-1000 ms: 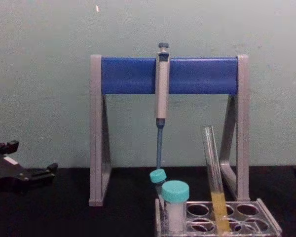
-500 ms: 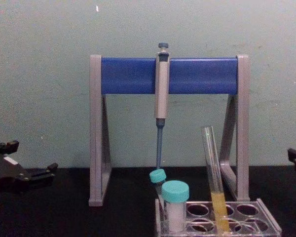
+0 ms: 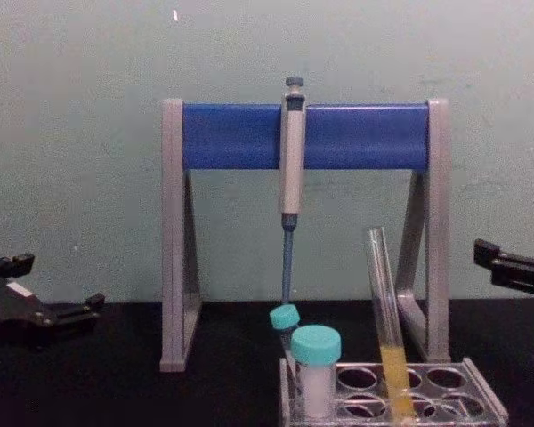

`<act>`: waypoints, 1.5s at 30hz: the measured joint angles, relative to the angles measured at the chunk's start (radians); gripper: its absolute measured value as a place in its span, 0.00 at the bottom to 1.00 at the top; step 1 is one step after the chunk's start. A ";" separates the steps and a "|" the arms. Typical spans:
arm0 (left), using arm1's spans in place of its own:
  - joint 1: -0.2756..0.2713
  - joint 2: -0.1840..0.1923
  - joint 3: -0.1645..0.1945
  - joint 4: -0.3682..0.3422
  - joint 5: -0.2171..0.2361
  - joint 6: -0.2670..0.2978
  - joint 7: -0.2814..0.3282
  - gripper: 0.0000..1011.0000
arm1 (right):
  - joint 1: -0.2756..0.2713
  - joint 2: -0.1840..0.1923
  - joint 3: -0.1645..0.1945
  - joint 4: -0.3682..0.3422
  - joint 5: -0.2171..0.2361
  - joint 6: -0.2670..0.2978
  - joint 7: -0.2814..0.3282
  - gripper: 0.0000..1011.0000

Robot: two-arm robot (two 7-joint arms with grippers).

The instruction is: Pick up the test tube from the test tube rack, shake it, then place it back into the test tube rack.

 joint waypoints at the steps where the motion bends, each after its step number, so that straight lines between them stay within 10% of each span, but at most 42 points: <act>1: 0.000 0.000 0.000 0.000 0.000 0.000 0.000 0.99 | 0.001 -0.001 -0.001 -0.002 0.003 -0.002 0.011 0.99; 17: 0.000 0.000 0.000 0.000 0.000 0.000 0.000 0.99 | 0.049 -0.037 -0.038 -0.011 0.071 0.048 0.217 0.99; 45: 0.000 0.000 0.000 0.000 0.000 0.000 0.000 0.99 | 0.144 -0.109 -0.046 0.062 0.119 0.287 0.305 0.99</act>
